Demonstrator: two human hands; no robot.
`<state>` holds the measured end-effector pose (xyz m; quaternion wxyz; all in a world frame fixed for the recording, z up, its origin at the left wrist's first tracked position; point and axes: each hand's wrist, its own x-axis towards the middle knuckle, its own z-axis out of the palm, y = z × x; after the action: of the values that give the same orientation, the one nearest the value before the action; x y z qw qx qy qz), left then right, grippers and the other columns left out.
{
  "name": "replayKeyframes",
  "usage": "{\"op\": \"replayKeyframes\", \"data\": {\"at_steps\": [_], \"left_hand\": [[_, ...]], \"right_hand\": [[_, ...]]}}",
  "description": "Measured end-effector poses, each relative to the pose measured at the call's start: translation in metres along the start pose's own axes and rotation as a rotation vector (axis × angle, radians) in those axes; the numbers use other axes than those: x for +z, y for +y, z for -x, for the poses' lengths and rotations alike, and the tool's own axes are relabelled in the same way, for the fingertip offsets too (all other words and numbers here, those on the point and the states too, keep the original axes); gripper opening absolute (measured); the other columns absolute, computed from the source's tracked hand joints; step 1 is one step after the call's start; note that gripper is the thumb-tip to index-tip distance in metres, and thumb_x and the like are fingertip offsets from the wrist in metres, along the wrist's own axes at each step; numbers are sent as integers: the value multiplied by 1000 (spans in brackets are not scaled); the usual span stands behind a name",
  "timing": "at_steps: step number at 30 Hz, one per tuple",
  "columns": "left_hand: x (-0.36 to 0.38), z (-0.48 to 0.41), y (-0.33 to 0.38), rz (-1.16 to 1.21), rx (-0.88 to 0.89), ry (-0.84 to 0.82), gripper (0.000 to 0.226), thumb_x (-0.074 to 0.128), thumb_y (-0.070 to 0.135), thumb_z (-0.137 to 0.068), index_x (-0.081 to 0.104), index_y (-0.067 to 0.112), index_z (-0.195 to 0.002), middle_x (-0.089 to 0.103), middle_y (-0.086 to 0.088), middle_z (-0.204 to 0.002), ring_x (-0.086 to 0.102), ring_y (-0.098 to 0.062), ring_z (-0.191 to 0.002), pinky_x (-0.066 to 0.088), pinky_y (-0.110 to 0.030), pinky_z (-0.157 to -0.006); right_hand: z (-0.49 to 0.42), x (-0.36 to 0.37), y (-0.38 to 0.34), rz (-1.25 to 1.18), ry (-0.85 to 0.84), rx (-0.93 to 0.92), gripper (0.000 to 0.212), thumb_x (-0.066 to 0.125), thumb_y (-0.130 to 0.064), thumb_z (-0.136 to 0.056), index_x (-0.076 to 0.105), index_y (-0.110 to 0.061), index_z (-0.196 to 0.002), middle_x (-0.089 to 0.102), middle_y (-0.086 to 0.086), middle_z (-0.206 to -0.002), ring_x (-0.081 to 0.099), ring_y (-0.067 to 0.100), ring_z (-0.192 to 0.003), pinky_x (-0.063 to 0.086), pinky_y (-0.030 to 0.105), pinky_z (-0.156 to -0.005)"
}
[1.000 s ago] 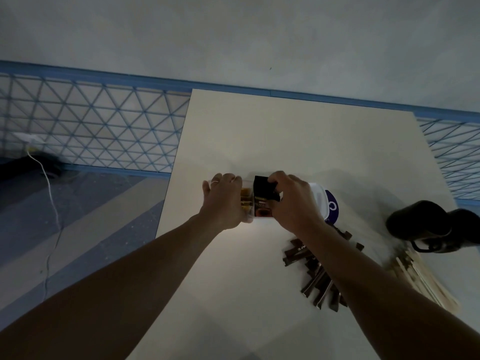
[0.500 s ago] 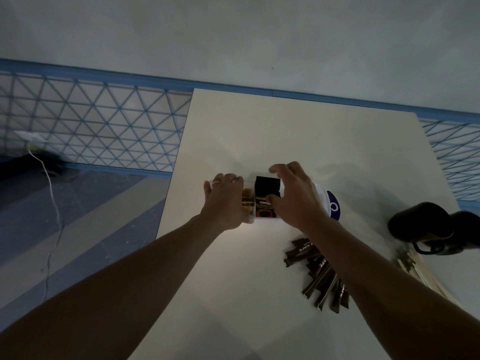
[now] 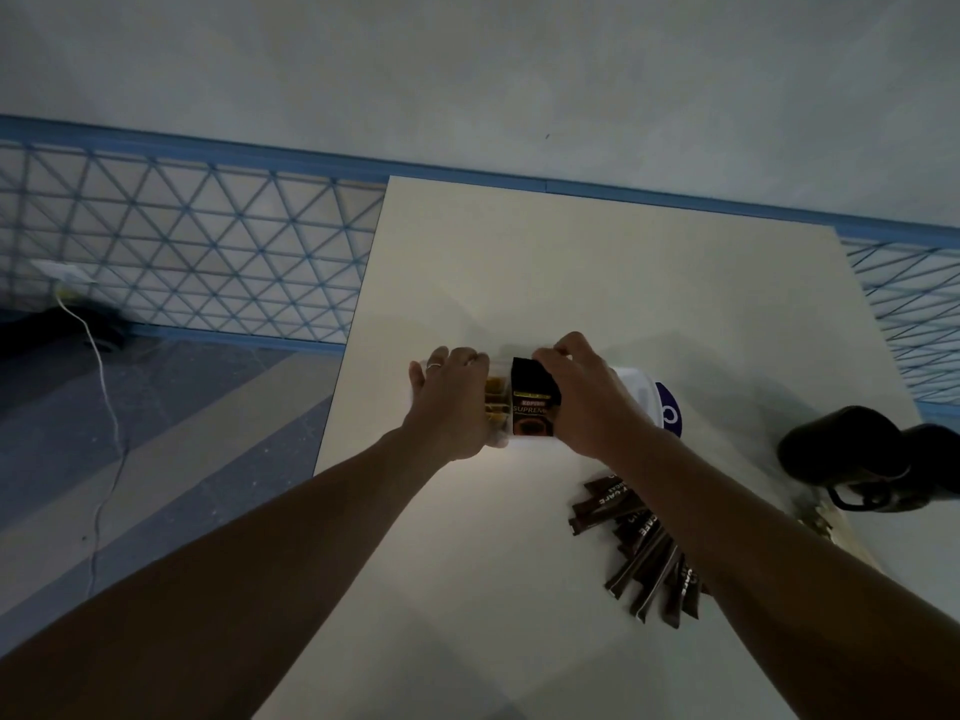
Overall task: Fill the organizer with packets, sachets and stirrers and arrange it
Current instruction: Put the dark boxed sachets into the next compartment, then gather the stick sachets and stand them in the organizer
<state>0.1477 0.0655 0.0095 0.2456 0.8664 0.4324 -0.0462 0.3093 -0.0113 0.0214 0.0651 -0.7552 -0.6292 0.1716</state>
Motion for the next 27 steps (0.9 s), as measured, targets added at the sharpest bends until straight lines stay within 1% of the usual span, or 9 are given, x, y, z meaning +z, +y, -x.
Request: {"op": "replayKeyframes", "data": {"at_steps": [5,9,12,15,18,21,22,24,27], "left_hand": [[1,0,-1,9,5,8,97,85,46,-65,39,11,-143,39,-6,-149,25,-32,-140,21,-54,-114],[1,0,-1,8,7,16,96,84,45,-65,40,12,-143,40,-6,-148,26,-31,-139,21,-54,-114],[1,0,0,5,2,14,97,84,46,-65,39,12,-144,39,-6,-149,25,-31,-140,20,-54,-114],[0,0,-1,8,2,2,98,84,46,-66,37,12,-145,37,-6,-150,24,-32,-141,19,-54,-115],[-2,-1,-3,12,1,-26,102,84,46,-67,32,13,-148,33,-5,-153,21,-31,-143,18,-54,-116],[-6,3,-3,66,-12,-43,104,84,40,-69,26,13,-151,28,-6,-158,16,-31,-147,14,-53,-118],[-8,6,-2,107,-13,-28,102,84,37,-71,26,12,-151,28,-7,-157,17,-31,-146,16,-52,-118],[-12,14,2,181,14,46,93,84,30,-74,33,10,-149,36,-10,-152,29,-29,-140,24,-48,-116],[-15,23,9,278,61,192,75,84,27,-73,50,11,-138,52,-10,-139,48,-26,-127,40,-37,-105]], "right_hand": [[-5,2,-4,57,28,40,70,86,-14,-70,48,-14,-129,41,9,-121,62,25,-86,60,39,-73],[-5,10,-9,66,31,55,63,83,-10,-69,48,-11,-122,40,9,-118,61,26,-79,59,41,-70],[-4,10,-6,54,50,48,63,82,-10,-71,49,-10,-124,41,9,-121,62,28,-84,59,41,-72],[-1,7,-2,12,67,50,66,79,-11,-74,48,-12,-133,44,10,-127,62,30,-95,58,41,-75],[10,0,3,-34,129,76,69,76,-15,-80,45,-16,-142,44,8,-136,62,30,-107,56,37,-81],[28,-9,10,-81,189,131,66,72,-21,-85,44,-18,-145,44,7,-140,60,27,-112,52,34,-83],[35,-12,13,-95,204,159,65,71,-23,-87,44,-19,-145,45,7,-141,60,25,-111,50,30,-82],[52,-15,19,-122,236,206,61,71,-25,-88,47,-21,-144,49,5,-138,61,20,-101,47,26,-79],[77,-15,27,-156,271,289,55,70,-24,-87,52,-21,-139,54,5,-132,63,19,-94,52,31,-82]]}}
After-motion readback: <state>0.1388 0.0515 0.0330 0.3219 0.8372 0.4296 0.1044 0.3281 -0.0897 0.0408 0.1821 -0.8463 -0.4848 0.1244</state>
